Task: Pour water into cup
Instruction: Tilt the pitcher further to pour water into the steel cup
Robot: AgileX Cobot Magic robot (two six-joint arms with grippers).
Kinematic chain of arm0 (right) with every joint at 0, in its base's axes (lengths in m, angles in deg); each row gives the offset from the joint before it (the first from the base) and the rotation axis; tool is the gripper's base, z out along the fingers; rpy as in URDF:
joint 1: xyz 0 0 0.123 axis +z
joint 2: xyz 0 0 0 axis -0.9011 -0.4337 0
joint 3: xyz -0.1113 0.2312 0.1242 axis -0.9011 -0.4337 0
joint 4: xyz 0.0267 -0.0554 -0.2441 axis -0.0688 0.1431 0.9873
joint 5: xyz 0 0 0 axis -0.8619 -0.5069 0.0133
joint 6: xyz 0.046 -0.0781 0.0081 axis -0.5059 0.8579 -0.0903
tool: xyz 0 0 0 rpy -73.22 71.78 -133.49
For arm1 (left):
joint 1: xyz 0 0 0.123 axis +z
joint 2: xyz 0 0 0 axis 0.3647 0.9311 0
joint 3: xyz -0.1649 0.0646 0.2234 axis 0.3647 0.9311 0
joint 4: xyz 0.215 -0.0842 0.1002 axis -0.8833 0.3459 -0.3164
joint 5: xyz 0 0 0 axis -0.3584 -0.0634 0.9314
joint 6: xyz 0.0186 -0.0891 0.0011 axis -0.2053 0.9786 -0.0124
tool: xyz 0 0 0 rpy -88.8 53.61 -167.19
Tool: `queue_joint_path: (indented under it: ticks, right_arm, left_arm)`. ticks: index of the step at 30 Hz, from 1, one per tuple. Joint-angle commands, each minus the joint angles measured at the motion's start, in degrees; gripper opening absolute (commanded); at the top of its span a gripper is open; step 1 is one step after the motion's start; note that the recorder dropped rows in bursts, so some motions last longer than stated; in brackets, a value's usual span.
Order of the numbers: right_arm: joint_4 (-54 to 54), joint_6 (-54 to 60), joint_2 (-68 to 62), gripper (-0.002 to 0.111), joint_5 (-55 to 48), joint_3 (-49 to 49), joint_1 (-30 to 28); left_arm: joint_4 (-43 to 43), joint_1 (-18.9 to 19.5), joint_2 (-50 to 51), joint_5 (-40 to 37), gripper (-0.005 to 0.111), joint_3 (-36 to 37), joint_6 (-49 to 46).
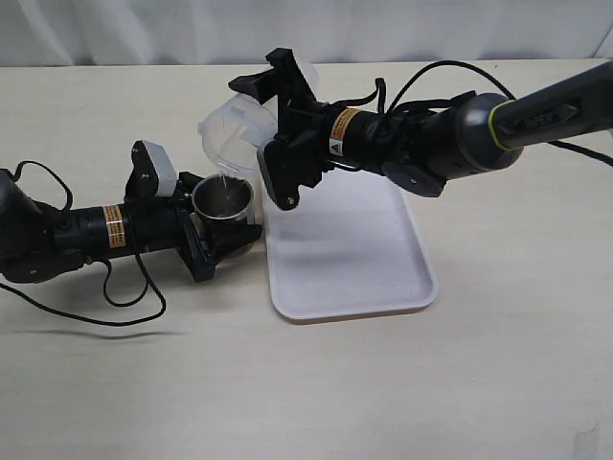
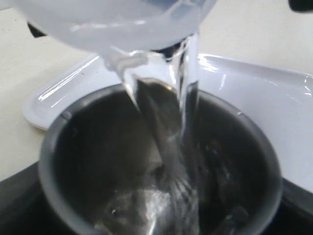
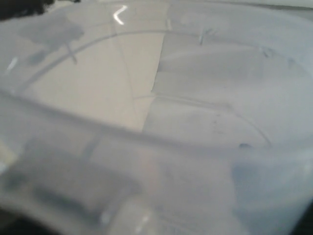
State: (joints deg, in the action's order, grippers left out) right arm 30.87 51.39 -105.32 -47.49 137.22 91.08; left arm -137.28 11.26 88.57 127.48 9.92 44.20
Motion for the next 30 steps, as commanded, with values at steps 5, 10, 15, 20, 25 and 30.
queue_joint_path:
  ticks: [5, 10, 15, 20, 25, 30]
  right_arm:
    - [-0.89, 1.69, 0.61, 0.004, 2.16, 0.57, 0.02]
    - [-0.89, 1.77, 0.61, 0.004, 2.28, 0.57, 0.02]
    - [-0.89, 1.77, 0.61, 0.004, 3.63, 0.57, 0.02]
    - [-0.89, 5.16, 0.61, 0.004, 3.55, 0.57, 0.02]
    - [-0.89, 6.34, 0.61, 0.004, 3.73, 0.57, 0.02]
    - [-0.89, 7.85, 0.61, 0.004, 3.73, 0.57, 0.02]
  left_arm:
    - [0.22, -0.17, -0.13, 0.90, 0.000, -0.29, 0.40]
    - [0.22, -0.17, -0.13, 0.90, 0.000, -0.29, 0.40]
    - [0.22, -0.17, -0.13, 0.90, 0.000, -0.29, 0.40]
    - [0.12, -0.17, -0.13, 0.90, 0.000, -0.29, 0.40]
    - [0.12, -0.17, -0.13, 0.90, 0.000, -0.29, 0.40]
    - [0.12, -0.17, -0.13, 0.90, 0.000, -0.29, 0.40]
